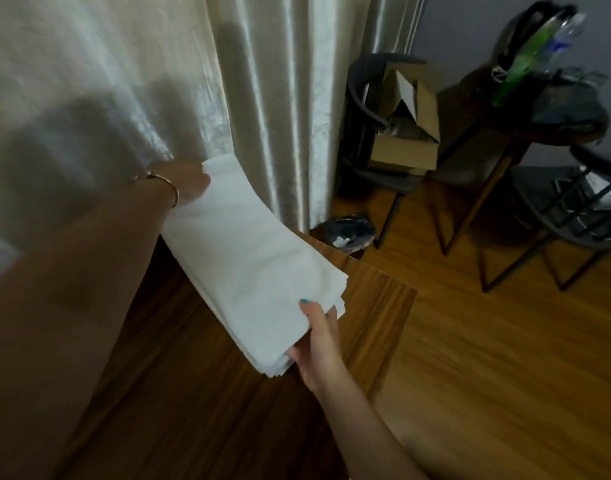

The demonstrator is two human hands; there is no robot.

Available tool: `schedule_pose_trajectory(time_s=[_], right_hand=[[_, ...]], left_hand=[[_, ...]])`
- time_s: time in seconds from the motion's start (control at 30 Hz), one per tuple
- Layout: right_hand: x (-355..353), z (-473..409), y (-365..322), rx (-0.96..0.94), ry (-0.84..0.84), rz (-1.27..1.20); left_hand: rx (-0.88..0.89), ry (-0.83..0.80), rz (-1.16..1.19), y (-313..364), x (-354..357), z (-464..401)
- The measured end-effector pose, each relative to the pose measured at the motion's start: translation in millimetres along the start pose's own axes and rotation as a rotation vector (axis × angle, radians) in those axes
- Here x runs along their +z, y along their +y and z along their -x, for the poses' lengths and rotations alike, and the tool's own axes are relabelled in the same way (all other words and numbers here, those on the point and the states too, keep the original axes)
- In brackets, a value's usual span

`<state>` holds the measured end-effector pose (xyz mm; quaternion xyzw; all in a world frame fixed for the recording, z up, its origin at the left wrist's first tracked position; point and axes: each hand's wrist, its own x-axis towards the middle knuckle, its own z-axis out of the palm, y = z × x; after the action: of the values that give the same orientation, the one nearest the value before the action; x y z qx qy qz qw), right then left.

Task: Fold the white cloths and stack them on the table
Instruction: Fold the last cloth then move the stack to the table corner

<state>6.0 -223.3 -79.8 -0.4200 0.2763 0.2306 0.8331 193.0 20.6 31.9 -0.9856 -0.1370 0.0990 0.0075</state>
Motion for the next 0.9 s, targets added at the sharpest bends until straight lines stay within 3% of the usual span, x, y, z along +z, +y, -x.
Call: schedule_pose_trajectory(time_s=[0.3, 0.5, 0.7, 0.73, 0.8, 0.9], right_hand=[[6, 1, 16, -0.095, 0.140, 0.028], [17, 10, 29, -0.265, 0.309, 0.083], [19, 11, 37, -0.308, 0.423, 0.119], [21, 12, 36, -0.321, 0.446, 0.170], [24, 18, 33, -0.397, 0.525, 0.379], [16, 26, 22, -0.785, 0.723, 0.994]], left_hand=[[-0.006, -0.089, 0.021, -16, 49, -19], [0.024, -0.092, 0.079, -24, 53, -32], [0.012, -0.145, 0.053, -16, 63, -24], [0.000, -0.119, 0.033, -14, 62, -21], [0.052, 0.123, -0.051, -7, 62, -12], [0.189, 0.471, -0.072, 15, 69, 15]])
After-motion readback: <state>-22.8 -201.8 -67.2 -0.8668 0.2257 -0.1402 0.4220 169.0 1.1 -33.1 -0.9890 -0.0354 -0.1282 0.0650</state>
